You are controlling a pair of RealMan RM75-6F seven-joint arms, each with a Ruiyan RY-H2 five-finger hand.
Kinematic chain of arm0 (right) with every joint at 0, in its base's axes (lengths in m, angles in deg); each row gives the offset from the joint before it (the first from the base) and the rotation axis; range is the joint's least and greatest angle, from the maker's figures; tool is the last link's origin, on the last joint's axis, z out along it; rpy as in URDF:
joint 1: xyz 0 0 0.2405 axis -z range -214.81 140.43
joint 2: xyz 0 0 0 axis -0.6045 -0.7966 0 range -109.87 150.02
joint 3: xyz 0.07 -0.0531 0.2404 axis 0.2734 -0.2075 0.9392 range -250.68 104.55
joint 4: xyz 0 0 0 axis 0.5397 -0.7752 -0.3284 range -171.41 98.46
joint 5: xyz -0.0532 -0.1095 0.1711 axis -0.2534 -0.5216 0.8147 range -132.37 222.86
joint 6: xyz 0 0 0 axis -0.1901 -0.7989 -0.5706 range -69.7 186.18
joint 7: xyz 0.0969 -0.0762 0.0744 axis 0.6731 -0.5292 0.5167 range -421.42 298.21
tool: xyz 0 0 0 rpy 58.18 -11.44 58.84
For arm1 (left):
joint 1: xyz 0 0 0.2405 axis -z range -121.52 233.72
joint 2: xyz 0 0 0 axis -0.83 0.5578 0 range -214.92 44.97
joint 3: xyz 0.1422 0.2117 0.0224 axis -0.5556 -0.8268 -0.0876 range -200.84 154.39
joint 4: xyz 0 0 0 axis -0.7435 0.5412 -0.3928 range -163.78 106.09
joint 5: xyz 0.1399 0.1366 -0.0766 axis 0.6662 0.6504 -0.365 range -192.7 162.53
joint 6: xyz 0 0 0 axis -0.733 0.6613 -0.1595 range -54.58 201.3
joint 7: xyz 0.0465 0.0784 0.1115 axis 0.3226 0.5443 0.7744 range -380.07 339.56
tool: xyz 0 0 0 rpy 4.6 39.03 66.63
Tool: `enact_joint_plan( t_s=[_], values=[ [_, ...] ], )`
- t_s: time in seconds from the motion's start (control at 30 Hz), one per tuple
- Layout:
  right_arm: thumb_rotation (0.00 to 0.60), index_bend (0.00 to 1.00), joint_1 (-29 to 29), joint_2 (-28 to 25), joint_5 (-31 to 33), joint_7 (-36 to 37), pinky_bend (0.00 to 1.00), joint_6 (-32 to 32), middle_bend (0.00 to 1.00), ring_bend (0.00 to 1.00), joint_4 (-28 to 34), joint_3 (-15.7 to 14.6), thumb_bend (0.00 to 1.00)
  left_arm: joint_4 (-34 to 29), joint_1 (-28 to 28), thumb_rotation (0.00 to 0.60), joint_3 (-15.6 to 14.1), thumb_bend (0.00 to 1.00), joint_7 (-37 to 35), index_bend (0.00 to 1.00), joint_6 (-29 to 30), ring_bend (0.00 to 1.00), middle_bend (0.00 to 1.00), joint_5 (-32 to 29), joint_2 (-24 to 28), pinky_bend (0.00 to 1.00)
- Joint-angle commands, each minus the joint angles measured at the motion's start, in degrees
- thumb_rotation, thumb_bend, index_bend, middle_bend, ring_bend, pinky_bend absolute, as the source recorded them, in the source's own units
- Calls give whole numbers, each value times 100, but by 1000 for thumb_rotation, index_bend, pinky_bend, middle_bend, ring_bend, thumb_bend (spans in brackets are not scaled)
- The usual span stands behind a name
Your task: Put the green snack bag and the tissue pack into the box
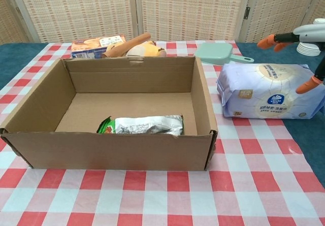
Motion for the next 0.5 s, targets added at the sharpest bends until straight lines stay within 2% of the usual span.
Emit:
enact_joint_plan(
  t_s=[0.03,0.5],
  values=[
    [600,0,-86,104,100,-115,0,107,0,0,-83,44,0,9,-2,600,4,202,-9,0,-4,0,0,-16,-3,74],
    [600,0,-304,680,788,-305,0,653,0,0,-865,85,0,29,-20,600,16,201,-76,0,16,0,0,-51,10,74]
  ],
)
